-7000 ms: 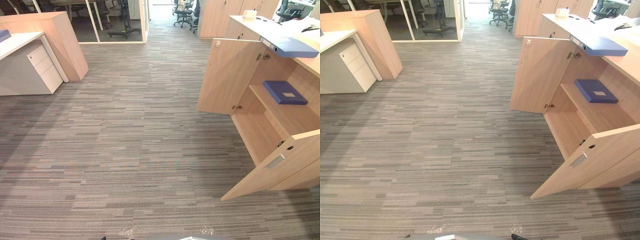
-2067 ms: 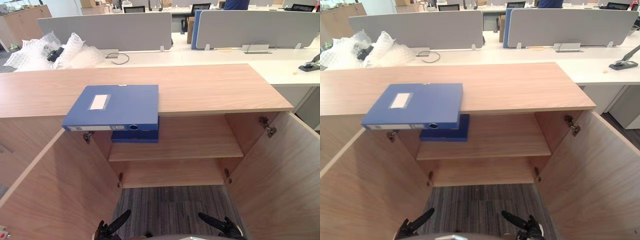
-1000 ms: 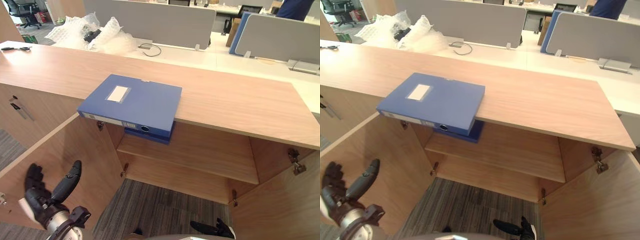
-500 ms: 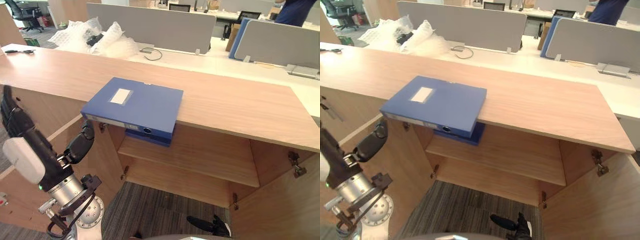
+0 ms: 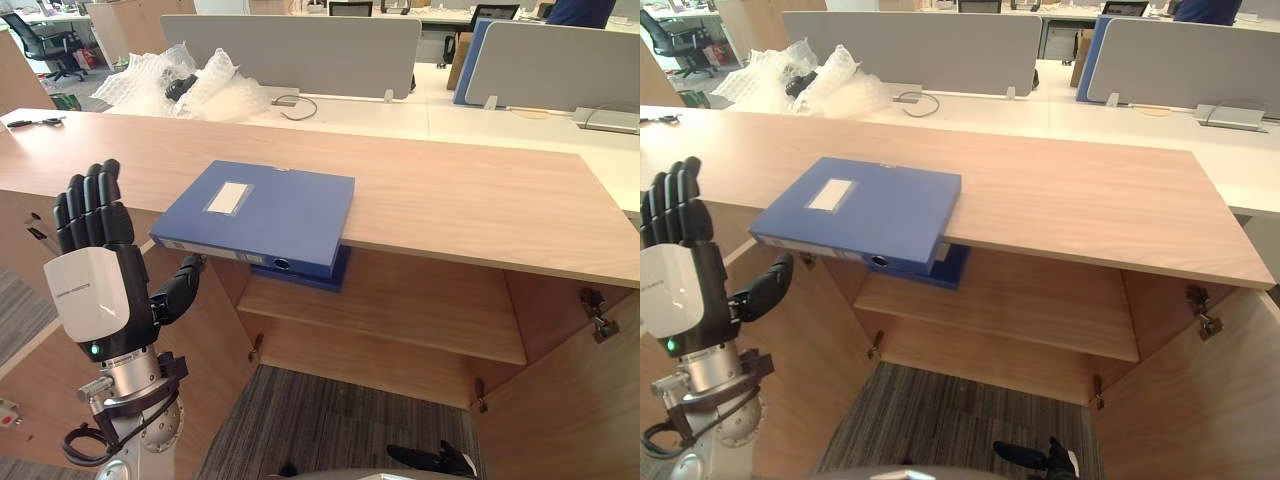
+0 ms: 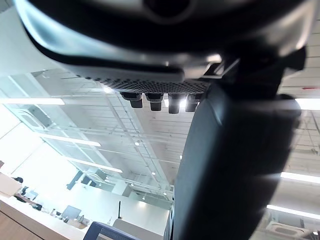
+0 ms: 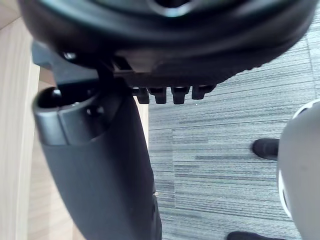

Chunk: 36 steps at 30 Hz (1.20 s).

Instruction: Walk over to the cabinet, pick up the folder, carry it to the office cabinet, place the folder inside the office cabinet, then close the office cabinet door

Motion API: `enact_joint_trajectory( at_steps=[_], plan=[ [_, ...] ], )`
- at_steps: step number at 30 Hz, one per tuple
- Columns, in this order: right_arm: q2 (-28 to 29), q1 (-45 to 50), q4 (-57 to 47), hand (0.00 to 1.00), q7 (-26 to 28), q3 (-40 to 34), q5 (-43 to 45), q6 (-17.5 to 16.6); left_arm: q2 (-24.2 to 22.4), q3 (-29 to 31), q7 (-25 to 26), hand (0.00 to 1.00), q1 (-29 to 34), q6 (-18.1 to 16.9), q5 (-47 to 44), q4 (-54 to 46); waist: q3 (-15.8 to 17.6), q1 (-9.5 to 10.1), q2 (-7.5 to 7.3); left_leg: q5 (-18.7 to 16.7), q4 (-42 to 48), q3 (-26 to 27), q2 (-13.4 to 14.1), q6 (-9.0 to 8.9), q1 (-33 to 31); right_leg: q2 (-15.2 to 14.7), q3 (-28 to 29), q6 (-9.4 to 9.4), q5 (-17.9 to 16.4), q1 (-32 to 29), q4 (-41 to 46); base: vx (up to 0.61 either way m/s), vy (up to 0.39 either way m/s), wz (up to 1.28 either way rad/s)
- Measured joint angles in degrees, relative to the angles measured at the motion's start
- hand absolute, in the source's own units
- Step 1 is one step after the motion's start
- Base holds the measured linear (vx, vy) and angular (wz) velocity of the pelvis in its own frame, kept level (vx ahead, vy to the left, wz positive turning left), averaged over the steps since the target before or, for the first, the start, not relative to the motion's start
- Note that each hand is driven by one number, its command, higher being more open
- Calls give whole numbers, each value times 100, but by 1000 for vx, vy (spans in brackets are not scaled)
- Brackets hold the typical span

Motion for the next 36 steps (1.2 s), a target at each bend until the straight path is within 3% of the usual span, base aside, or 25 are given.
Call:
enact_joint_trajectory(
  at_steps=[17,23,36],
  plan=[
    [-39,-13,89,100,74,16,-209,0,823,-25,-422,100,-14,-562,94,444,36,-85,-43,135,-150,99,1,62,42,-5,211,-38,-23,-95,27,-22,2,-3],
    [-52,-24,74,100,81,114,-208,0,1186,-65,-560,100,-131,-546,93,1019,46,-108,-51,232,-293,118,3,70,121,-19,215,-37,-23,-113,59,-5,3,0],
    [-53,12,-41,100,110,93,-208,3,1204,-64,-698,100,-579,-475,94,1556,96,-134,-4,285,-327,185,11,72,137,-25,278,-37,-23,-99,-13,-23,2,-2]
  ],
)
